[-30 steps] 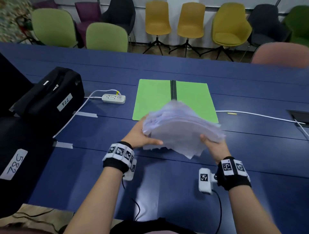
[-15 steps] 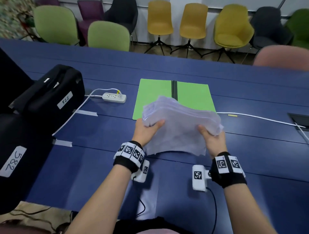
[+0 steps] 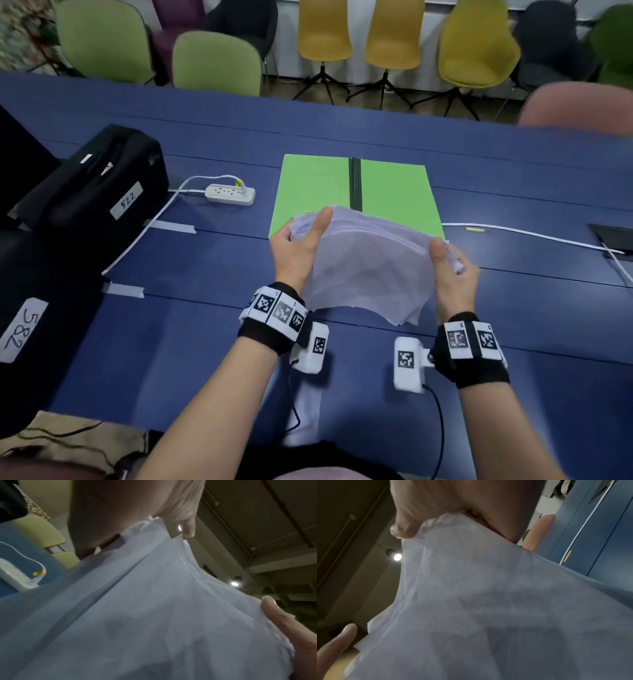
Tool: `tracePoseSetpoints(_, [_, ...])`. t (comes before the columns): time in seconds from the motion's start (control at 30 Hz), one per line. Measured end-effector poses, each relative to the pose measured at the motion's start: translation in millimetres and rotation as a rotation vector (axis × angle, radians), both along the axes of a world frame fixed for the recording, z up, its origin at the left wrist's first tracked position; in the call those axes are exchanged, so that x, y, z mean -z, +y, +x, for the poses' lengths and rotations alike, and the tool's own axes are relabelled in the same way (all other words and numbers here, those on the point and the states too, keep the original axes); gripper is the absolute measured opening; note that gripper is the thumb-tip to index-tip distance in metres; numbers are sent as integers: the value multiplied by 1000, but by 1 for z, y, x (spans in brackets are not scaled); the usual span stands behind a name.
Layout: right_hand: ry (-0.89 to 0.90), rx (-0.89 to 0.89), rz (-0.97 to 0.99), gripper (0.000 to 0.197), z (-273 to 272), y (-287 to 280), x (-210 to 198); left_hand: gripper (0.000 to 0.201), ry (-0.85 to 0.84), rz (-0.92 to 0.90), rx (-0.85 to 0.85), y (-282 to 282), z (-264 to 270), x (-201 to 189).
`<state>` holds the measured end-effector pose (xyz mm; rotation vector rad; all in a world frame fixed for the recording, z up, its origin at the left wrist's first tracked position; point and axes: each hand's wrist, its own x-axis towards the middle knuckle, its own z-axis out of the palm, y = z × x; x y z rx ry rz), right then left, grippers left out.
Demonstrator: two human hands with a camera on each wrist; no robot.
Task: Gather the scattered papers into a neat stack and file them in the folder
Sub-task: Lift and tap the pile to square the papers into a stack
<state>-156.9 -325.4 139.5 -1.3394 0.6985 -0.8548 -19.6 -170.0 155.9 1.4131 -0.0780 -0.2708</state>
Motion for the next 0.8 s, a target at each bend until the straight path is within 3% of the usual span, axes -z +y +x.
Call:
tracePoseSetpoints(0.07, [-19, 63, 8, 53, 1, 2, -2, 59, 36, 18, -50, -7, 0, 1])
tracePoseSetpoints(0.17, [-60, 81, -14, 41, 0, 2, -9, 84, 22, 39, -81, -15, -3, 1])
tracePoseSetpoints(0.3, [-16, 70, -128, 11, 4, 3, -15, 52, 40, 94, -123, -19, -6, -5])
tracePoseSetpoints(0.47, [-37, 70, -124, 21, 2, 1, -10, 58, 37, 135, -162, -19, -6, -5])
tracePoseSetpoints(0.6, [19, 59, -187, 7, 6, 8, -15, 55, 21, 178, -162, -19, -8, -6])
tracePoseSetpoints(0.8, [-23, 126, -202, 10, 3, 3, -12, 51, 40, 200, -170, -20, -9, -10])
